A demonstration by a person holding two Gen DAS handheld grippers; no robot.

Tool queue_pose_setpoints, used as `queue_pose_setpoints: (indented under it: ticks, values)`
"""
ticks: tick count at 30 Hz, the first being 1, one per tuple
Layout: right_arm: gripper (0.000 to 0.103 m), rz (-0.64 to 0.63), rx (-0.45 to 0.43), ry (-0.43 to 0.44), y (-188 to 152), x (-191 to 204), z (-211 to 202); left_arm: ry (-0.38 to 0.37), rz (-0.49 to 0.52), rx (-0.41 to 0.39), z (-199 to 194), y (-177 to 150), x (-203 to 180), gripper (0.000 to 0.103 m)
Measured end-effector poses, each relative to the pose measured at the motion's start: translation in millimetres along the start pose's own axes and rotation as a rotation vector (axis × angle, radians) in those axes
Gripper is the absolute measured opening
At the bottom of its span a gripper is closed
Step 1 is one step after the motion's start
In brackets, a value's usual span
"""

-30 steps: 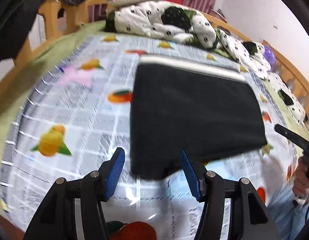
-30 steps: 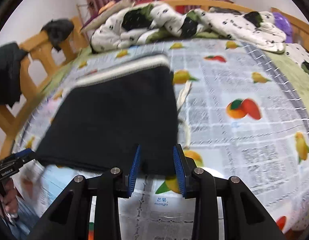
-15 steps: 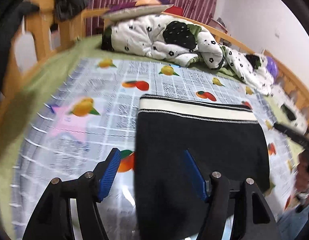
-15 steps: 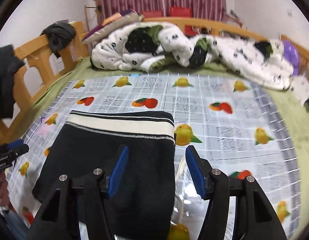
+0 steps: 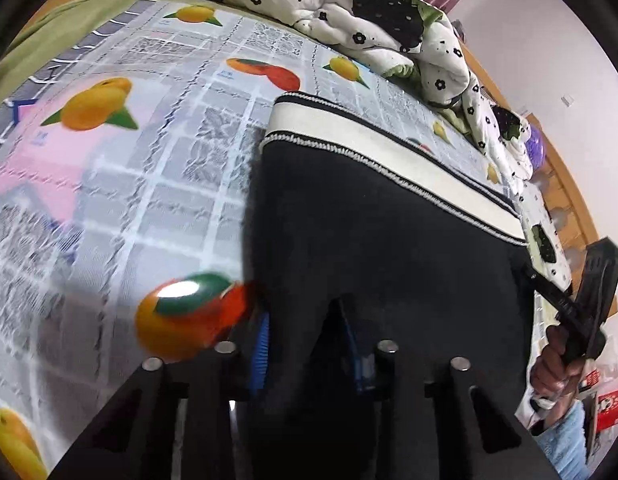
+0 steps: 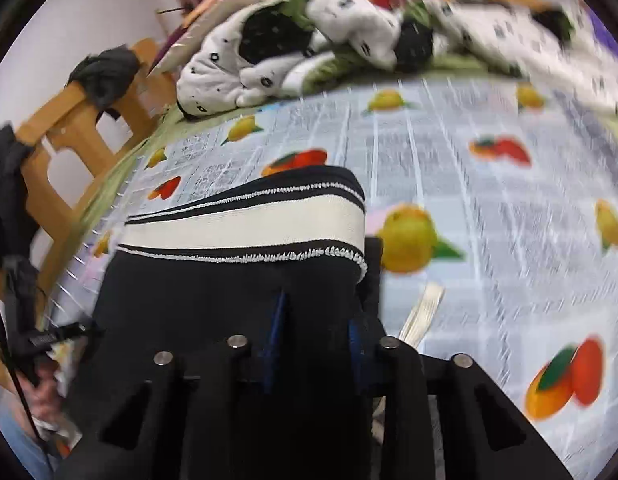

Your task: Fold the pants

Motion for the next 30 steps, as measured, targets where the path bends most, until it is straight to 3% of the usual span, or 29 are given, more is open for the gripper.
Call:
queue_pose_setpoints:
  ticks: [3,7,9,10,11,12,20,26,28,30]
  values:
    - [0.017,-0.016,-0.022,-0.027,15.7,-1.6,6.4,-0.007,-0.021,-0.023,4.0,17.6,0.5,0.023]
    - [0.018,0.007,-0.018,-0.009,35.6,-12.1,23.0,0.037,-0.005,-0.047,11.0,39.7,-1.3,0.024]
    - [0.021,-0.003,-0.026,-0.019,37.7,-13.1,25.3,0.089,0.008,-0.044,12.1,40.7,-1.0,0.032]
    - [0.023,-0.013,-0.031,-0.035,36.6,-13.7,24.4,0.123,0.019,-0.063,9.7,39.8,-0.3,0.041]
    - [0.028,-0.024,-0.031,-0.051,35.3,-13.2,23.9,0.163,0.032,-0.079,7.5,37.9,0.9,0.048]
    - [0.034,-0.041,-0.029,-0.078,34.6,-13.8,22.8,0.186,0.052,-0.090,5.7,34.6,-0.8,0.047]
    - [0.036,-0.108,-0.041,-0.144,36.6,-15.4,2.1,0.198,0.046,-0.079,1.5,26.2,-3.8,0.048]
    - [0.036,-0.124,-0.158,-0.070,46.0,1.5,-27.1,0.227,0.025,-0.151,-16.3,33.6,-1.1,0.048]
    - [0.036,-0.122,-0.160,-0.049,44.8,5.4,-24.2,0.197,0.013,-0.213,-29.7,39.0,-3.0,0.048]
    - [0.036,-0.122,-0.122,-0.054,40.1,5.8,-11.8,0.143,0.022,-0.218,-32.0,40.0,-9.2,0.051]
Point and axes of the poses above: each gripper's, at about its wrist camera, not at the fingertips, and z roughly the way its jaws point, x to its left, y to its top, the point moved 9 cm from there along z, roughly the way its jaws point, and after that the axes turned 9 degrees about y, right-handed, at the moved point
